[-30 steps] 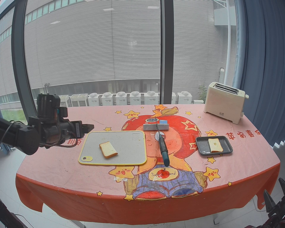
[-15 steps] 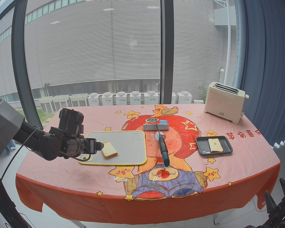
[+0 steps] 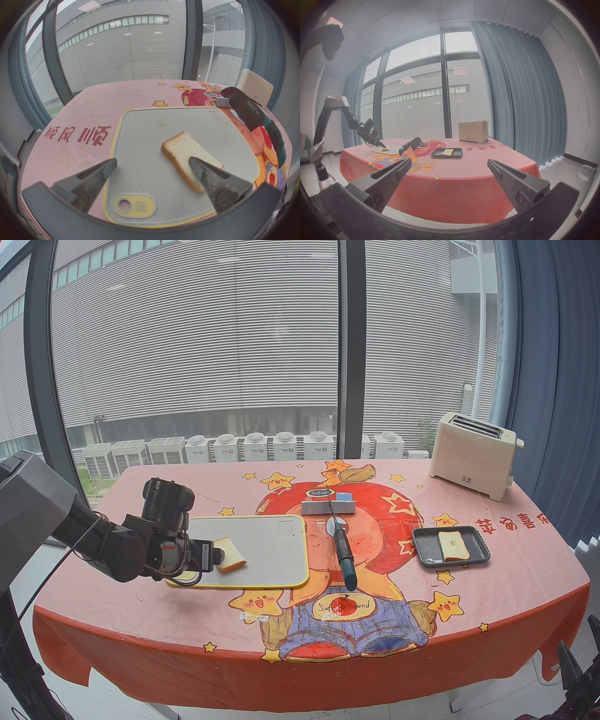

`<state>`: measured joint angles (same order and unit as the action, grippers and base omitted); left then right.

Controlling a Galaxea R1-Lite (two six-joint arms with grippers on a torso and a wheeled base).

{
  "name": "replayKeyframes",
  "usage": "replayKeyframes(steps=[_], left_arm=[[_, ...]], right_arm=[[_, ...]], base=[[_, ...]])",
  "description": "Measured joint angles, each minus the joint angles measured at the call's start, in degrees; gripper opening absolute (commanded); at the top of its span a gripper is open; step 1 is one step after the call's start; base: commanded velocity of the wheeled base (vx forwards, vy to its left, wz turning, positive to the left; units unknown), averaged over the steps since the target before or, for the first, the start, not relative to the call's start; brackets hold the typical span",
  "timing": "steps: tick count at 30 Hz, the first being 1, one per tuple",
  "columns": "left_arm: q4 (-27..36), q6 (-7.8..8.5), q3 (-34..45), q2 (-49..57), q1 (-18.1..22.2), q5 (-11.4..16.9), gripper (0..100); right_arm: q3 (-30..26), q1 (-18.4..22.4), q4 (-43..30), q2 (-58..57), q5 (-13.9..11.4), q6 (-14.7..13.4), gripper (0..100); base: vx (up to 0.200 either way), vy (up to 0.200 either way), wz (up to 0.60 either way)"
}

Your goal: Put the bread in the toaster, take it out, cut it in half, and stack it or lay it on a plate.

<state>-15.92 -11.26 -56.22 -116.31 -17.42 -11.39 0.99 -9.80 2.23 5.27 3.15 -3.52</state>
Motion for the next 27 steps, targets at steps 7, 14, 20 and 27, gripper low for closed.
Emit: replayKeyframes(steps=[7,14,20,27], left_arm=[[-0.66,-0.12,0.18,-1.58,-0.10,-0.65,0],[-0.57,-0.34,0.02,-1.33,-0.11,-0.35,0],[-0.72,-0.48,0.74,1.43,-0.16,0.85,0],[-1.37,-2.12,2.56,10.36,-0.11,6.88,0]], right_arm=[[0.00,-0.01,-0.35,0.00,0.77,0.73,100],[0.02,0.22,-0.57,0.00,1.12,0.85,100],[0.02,6.08,-1.17,-0.06,-0.35,2.74,100],[0.02,11.73,-1.88,-0.50,-3.79,4.63,100]], base=[[0.000,0.000,0.00],[0.000,0.000,0.00],[0.000,0.000,0.00],[0.000,-0.029,0.00]])
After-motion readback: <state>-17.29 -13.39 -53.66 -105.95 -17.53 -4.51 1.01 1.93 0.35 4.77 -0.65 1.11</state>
